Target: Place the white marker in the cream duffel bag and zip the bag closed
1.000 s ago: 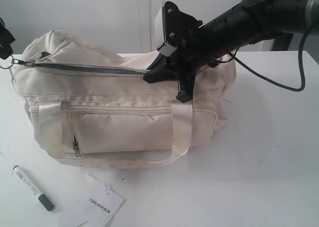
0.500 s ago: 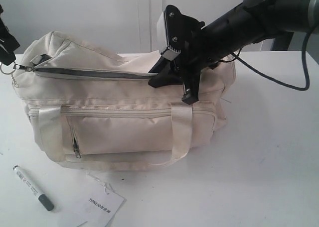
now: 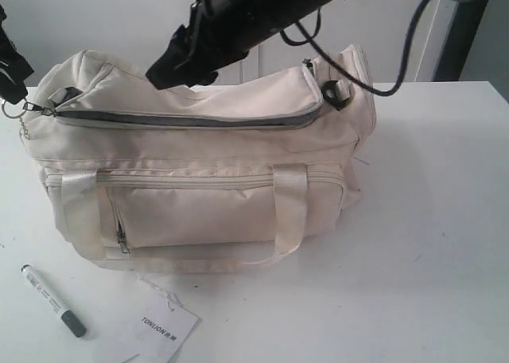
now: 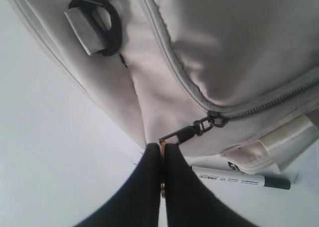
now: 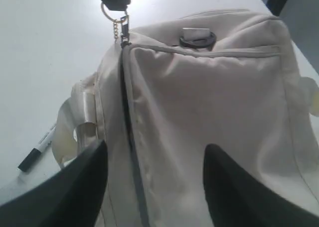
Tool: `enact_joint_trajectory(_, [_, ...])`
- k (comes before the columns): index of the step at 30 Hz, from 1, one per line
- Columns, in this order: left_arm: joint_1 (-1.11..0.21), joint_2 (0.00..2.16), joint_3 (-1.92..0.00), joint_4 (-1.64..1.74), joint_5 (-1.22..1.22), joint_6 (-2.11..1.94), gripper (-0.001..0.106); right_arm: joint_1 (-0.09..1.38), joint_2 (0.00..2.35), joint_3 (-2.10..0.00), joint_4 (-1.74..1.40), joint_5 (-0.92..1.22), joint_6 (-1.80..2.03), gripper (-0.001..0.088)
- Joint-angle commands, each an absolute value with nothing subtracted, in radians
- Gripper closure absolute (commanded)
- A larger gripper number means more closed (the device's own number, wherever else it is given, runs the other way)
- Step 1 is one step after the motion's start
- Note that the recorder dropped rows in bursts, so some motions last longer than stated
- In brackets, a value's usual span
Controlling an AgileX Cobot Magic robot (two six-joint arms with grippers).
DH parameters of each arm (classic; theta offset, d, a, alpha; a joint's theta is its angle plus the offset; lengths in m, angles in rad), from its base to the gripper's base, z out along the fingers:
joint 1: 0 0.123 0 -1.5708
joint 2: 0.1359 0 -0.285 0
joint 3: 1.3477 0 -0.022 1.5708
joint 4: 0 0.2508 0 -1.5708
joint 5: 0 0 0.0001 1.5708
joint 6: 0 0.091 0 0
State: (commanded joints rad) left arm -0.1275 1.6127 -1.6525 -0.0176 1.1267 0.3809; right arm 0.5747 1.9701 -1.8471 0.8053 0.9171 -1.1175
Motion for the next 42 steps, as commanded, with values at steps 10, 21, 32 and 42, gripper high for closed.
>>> enact_joint_trajectory(10, [-0.127,1.613,-1.653,-0.027,1.125,0.381,0.105,0.67,2.131,-2.028,0.756,0.858,-1.117,0.0331])
enact_joint_trajectory(21, [-0.127,1.613,-1.653,-0.03,1.12,0.381,0.105,0.678,2.179,-2.028,0.726,0.813,-1.121,0.0386])
enact_joint_trajectory(32, [-0.127,1.613,-1.653,-0.03,1.117,0.381,0.105,0.678,2.193,-2.028,0.724,0.788,-1.121,0.0458])
enact_joint_trajectory(42, [-0.127,1.613,-1.653,-0.03,1.118,0.391,0.105,0.678,2.194,-2.028,0.722,0.826,-1.128,0.0868])
